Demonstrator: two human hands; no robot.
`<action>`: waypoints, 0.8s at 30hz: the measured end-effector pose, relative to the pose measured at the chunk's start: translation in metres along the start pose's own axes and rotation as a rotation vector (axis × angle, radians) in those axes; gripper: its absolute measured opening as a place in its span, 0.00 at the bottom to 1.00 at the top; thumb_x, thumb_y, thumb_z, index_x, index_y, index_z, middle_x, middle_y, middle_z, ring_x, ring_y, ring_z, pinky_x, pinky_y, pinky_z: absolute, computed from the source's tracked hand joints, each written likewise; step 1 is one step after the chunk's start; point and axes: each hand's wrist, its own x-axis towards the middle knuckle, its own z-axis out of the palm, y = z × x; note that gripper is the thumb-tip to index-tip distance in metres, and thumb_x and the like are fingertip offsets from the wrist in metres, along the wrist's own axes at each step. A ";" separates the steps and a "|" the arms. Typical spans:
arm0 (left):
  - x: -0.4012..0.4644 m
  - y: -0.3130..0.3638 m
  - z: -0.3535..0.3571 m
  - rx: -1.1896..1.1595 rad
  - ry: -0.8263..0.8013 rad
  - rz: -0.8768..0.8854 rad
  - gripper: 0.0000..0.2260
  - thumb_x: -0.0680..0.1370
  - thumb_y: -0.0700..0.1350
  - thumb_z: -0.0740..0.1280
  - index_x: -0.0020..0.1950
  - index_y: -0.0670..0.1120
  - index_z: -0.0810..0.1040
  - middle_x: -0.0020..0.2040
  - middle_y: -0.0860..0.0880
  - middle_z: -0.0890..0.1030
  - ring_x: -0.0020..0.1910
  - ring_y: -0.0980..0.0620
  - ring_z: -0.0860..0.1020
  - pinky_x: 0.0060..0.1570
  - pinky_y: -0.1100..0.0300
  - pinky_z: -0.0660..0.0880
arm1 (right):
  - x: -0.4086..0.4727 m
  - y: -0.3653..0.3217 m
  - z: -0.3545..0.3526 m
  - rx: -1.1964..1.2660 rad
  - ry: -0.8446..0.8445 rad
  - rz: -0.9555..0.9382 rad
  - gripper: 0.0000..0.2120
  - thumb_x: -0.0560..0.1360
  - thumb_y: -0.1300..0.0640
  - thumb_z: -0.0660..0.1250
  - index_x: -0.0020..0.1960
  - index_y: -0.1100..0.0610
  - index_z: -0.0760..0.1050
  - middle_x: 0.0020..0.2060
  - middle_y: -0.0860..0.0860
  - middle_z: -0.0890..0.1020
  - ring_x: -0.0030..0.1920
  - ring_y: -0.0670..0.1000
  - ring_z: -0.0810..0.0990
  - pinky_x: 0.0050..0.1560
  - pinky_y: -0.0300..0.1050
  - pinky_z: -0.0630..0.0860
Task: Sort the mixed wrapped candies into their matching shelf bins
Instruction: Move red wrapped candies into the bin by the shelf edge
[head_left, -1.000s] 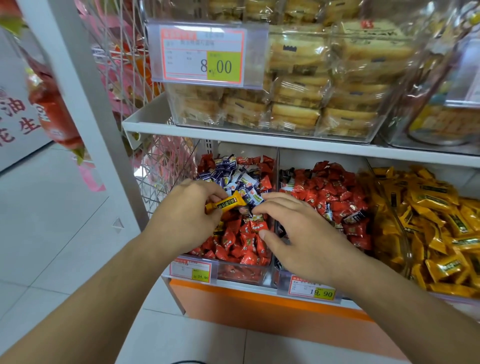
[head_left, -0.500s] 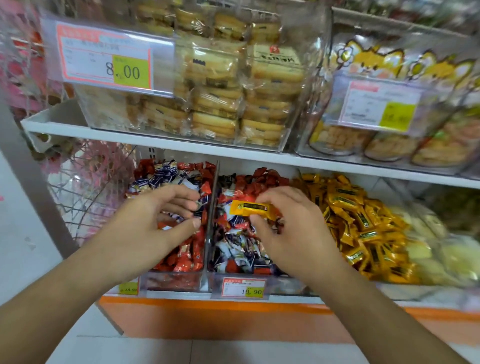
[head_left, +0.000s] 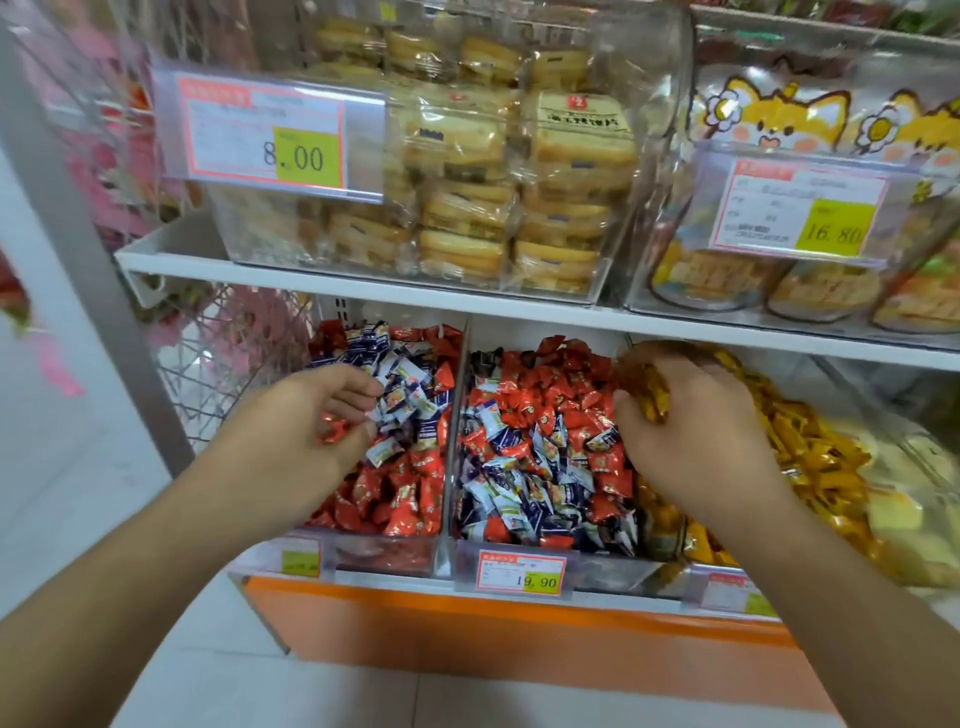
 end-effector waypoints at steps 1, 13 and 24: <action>0.001 -0.006 -0.003 0.035 0.008 -0.016 0.13 0.77 0.39 0.73 0.56 0.55 0.80 0.48 0.58 0.82 0.49 0.62 0.79 0.52 0.66 0.76 | -0.003 -0.010 0.004 0.031 -0.051 -0.035 0.18 0.80 0.51 0.68 0.69 0.52 0.77 0.59 0.51 0.82 0.62 0.54 0.77 0.61 0.45 0.73; 0.009 -0.051 0.001 0.372 -0.197 -0.028 0.14 0.79 0.46 0.73 0.63 0.59 0.81 0.56 0.55 0.83 0.52 0.58 0.81 0.45 0.70 0.71 | -0.018 -0.073 0.057 0.175 -0.289 -0.356 0.14 0.83 0.52 0.65 0.68 0.48 0.76 0.65 0.40 0.74 0.69 0.42 0.70 0.72 0.37 0.65; 0.022 -0.067 0.018 0.438 -0.268 -0.118 0.14 0.74 0.46 0.77 0.57 0.56 0.83 0.49 0.58 0.84 0.51 0.55 0.82 0.55 0.54 0.81 | -0.018 -0.076 0.073 0.227 -0.319 -0.467 0.12 0.82 0.50 0.66 0.63 0.50 0.81 0.63 0.39 0.79 0.74 0.42 0.67 0.78 0.43 0.61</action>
